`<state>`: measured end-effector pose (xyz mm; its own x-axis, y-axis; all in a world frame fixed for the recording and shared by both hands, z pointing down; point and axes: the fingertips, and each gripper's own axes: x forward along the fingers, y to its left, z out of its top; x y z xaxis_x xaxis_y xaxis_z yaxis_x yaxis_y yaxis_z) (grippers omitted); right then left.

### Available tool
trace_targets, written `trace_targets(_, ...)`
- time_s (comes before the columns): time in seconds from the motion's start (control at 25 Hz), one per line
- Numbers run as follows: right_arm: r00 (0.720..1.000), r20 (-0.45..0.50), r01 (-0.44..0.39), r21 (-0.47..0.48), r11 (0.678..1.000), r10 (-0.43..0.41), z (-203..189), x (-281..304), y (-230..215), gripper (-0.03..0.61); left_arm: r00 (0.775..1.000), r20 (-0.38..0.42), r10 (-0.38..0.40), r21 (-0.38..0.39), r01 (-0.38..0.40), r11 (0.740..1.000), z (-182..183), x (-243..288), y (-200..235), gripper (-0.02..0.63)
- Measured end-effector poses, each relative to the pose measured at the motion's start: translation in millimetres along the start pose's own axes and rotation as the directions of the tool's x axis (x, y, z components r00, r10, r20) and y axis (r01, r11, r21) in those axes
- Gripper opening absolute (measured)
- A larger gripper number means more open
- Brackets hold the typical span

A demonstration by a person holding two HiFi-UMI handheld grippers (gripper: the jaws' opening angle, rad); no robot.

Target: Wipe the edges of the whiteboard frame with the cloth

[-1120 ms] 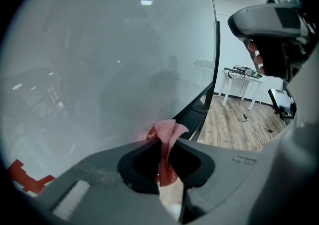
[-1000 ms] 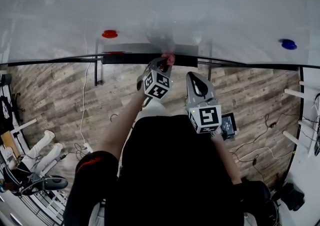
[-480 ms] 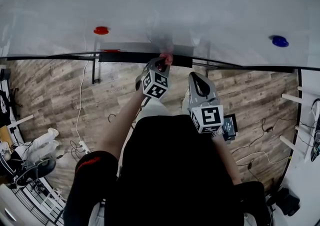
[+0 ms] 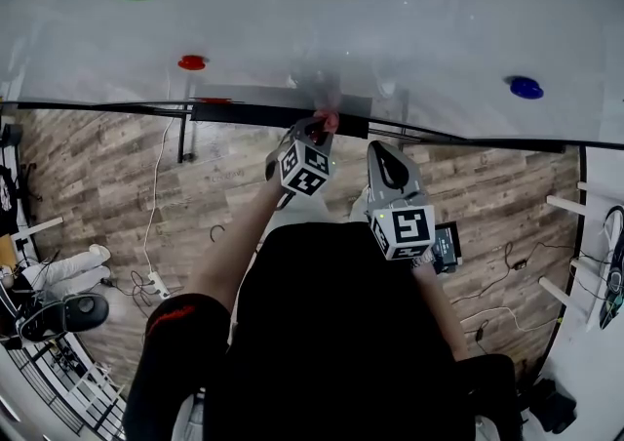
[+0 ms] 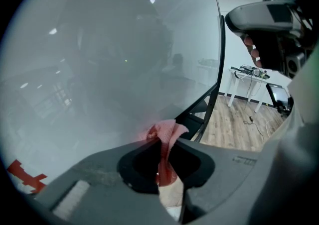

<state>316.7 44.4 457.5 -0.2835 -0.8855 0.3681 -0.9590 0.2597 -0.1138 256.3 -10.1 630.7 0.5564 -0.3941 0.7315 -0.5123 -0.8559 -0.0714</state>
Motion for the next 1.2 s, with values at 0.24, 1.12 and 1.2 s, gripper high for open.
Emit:
trace_targets(0.24, 1.000, -0.002, -0.007, -0.003, 1.000, 0.007, 0.7, -1.8, -13.5, 0.002, 1.000, -0.005, 0.000, -0.002, 0.000, 1.000, 6.3, 7.7, -7.0, 0.048)
trace_targets(1.12, 0.998, -0.034, -0.059, -0.016, 0.998, 0.059, -18.8, -36.7, -47.8, 0.002, 0.998, 0.000, 0.063, -0.080, -0.063, 0.995, 28.2, 24.1, -37.9, 0.048)
trace_targets(1.2, 0.998, -0.034, -0.063, -0.019, 0.998, 0.062, -19.8, -39.3, -50.0, 0.002, 0.998, -0.001, 0.068, -0.085, -0.067, 0.994, 29.4, 25.4, -39.3, 0.048)
